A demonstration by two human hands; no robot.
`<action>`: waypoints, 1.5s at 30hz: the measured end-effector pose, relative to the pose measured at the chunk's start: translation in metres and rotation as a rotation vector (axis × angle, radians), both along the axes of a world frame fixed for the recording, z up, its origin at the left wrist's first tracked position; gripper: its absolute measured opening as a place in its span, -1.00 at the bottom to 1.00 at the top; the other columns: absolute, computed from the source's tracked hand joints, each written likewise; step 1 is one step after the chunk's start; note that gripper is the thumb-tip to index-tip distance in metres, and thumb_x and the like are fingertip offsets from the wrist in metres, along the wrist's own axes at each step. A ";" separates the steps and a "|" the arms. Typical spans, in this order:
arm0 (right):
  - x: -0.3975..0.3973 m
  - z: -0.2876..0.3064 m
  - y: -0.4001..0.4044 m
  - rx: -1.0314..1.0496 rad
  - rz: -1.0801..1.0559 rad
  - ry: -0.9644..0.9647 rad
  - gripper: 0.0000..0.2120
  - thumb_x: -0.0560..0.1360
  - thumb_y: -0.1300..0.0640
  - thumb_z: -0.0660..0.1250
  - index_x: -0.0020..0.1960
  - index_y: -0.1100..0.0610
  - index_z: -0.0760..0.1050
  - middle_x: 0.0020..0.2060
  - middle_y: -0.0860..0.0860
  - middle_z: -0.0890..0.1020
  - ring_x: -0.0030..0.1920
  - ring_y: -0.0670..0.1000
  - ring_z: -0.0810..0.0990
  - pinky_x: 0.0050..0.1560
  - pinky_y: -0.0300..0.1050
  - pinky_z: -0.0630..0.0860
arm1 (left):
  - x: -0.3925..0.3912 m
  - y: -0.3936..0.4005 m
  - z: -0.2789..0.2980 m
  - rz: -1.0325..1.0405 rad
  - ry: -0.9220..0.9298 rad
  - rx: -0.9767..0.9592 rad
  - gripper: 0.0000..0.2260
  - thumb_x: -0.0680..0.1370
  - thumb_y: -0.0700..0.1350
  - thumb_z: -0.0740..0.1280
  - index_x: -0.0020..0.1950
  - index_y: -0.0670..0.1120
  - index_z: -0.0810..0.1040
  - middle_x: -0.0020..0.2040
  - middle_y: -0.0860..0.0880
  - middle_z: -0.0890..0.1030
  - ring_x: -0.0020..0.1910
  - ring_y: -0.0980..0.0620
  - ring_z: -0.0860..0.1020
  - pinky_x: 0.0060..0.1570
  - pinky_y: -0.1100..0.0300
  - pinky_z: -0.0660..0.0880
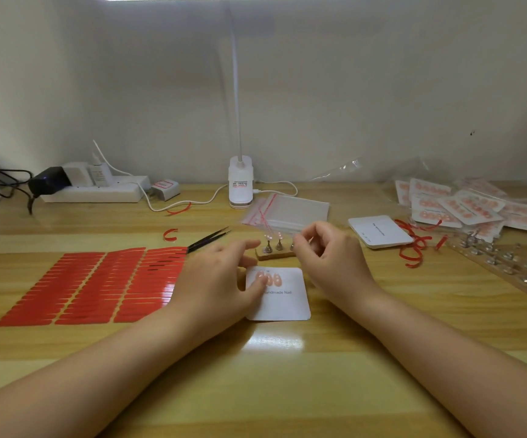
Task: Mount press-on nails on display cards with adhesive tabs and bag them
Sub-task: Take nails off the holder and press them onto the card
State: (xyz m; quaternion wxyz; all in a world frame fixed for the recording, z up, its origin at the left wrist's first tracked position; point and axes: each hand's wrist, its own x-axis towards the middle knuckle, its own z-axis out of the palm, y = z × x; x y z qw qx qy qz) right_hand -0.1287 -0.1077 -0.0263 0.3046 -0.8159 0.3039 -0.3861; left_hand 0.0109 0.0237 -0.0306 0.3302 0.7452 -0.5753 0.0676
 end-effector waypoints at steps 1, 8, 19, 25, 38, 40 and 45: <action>0.001 0.000 0.001 -0.020 0.007 0.026 -0.85 0.51 0.12 0.34 -0.22 0.13 0.51 -0.51 -0.08 0.46 -0.47 -0.13 0.40 -0.38 -0.17 0.38 | 0.000 0.000 -0.001 0.016 -0.033 0.026 -0.55 0.46 0.07 0.42 0.33 0.09 0.46 0.03 0.18 0.65 0.11 0.16 0.50 0.16 0.12 0.41; 0.001 -0.001 0.001 -0.123 -0.025 0.189 -0.87 0.49 0.09 0.33 -0.18 0.06 0.62 -0.50 -0.13 0.44 -0.39 -0.06 0.43 -0.33 -0.17 0.32 | 0.004 -0.003 0.000 -0.045 0.047 0.111 -0.41 0.43 0.18 0.21 0.45 0.08 0.34 0.33 0.15 0.49 0.37 0.10 0.37 0.34 0.05 0.28; 0.006 -0.003 -0.002 -0.353 -0.139 0.436 -0.70 0.58 -0.09 0.19 0.04 0.00 0.65 -0.18 -0.01 0.69 -0.13 0.06 0.61 -0.19 -0.06 0.55 | 0.007 -0.004 -0.003 -0.174 0.076 0.315 -0.25 0.45 0.32 0.08 0.58 0.10 -0.04 0.49 0.20 0.29 0.40 0.29 0.06 0.39 0.24 -0.07; 0.008 -0.002 -0.007 -0.282 -0.115 0.457 -0.71 0.58 -0.10 0.21 0.01 0.00 0.67 -0.21 -0.03 0.68 -0.17 0.03 0.60 -0.23 -0.08 0.53 | 0.007 -0.006 -0.002 -0.191 0.058 0.328 -0.33 0.45 0.04 0.02 0.58 0.09 -0.01 0.50 0.16 0.29 0.37 0.28 0.08 0.34 0.30 -0.09; 0.004 0.001 0.003 -0.269 0.012 0.125 -0.95 0.47 0.16 0.37 -0.16 0.10 0.58 -0.45 -0.13 0.45 -0.35 -0.06 0.43 -0.31 -0.12 0.36 | 0.004 -0.006 -0.003 -0.172 0.058 0.141 -0.41 0.53 0.17 0.11 0.55 0.09 0.11 0.40 0.20 0.37 0.41 0.18 0.21 0.37 0.22 0.04; 0.004 0.002 0.007 -0.283 0.068 0.062 -0.97 0.45 0.23 0.38 -0.18 0.16 0.55 -0.41 -0.08 0.50 -0.33 -0.05 0.45 -0.26 -0.07 0.42 | 0.002 -0.005 -0.001 -0.192 0.088 -0.026 -0.51 0.59 0.05 0.28 0.49 0.10 0.21 0.30 0.20 0.42 0.35 0.17 0.35 0.37 0.12 0.21; 0.007 0.000 0.017 -0.272 0.191 -0.067 -0.95 0.44 0.31 0.43 -0.15 0.18 0.62 -0.36 -0.06 0.58 -0.36 -0.12 0.48 -0.26 -0.27 0.42 | -0.002 -0.004 0.003 -0.258 0.063 -0.265 -0.51 0.49 -0.12 0.43 0.38 -0.03 0.38 0.16 0.07 0.57 0.13 0.12 0.53 0.20 0.26 0.41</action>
